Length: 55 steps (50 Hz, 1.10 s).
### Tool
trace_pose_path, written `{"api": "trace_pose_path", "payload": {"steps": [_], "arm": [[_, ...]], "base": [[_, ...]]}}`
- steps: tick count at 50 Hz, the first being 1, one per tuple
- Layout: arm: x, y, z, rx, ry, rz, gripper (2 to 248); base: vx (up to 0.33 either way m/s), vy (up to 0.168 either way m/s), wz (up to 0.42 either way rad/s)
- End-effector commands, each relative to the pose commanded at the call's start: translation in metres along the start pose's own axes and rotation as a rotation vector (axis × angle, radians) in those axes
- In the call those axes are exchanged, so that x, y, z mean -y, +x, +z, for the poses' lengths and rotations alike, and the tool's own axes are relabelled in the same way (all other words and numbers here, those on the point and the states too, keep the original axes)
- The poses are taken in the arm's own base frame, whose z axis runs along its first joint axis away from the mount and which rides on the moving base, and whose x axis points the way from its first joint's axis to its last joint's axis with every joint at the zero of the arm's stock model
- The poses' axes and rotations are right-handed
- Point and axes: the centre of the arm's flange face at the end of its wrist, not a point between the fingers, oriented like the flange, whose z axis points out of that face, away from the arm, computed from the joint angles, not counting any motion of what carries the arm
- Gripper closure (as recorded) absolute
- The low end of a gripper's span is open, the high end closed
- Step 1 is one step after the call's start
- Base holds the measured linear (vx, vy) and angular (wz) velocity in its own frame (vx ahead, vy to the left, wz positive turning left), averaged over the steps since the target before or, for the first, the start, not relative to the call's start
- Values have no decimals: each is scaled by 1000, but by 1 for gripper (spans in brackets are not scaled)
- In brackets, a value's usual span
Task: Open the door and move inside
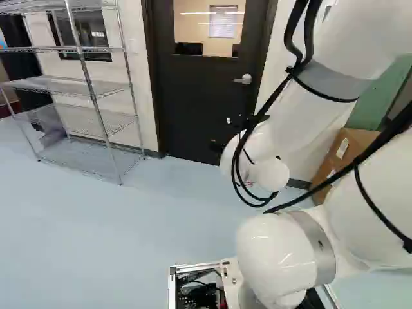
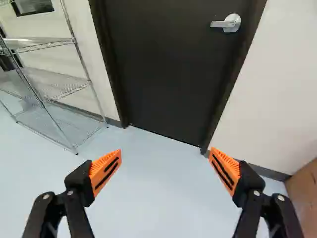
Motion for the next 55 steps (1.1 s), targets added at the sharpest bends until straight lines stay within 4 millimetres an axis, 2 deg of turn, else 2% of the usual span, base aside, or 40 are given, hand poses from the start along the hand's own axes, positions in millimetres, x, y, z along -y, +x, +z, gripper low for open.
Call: {"api": "trace_pose_path", "payload": {"steps": [13, 55], "arm": [[0, 0, 0, 0, 0, 0, 3], [0, 0, 0, 0, 0, 0, 3]], "base": [[160, 29, -20], [238, 56, -26]]}}
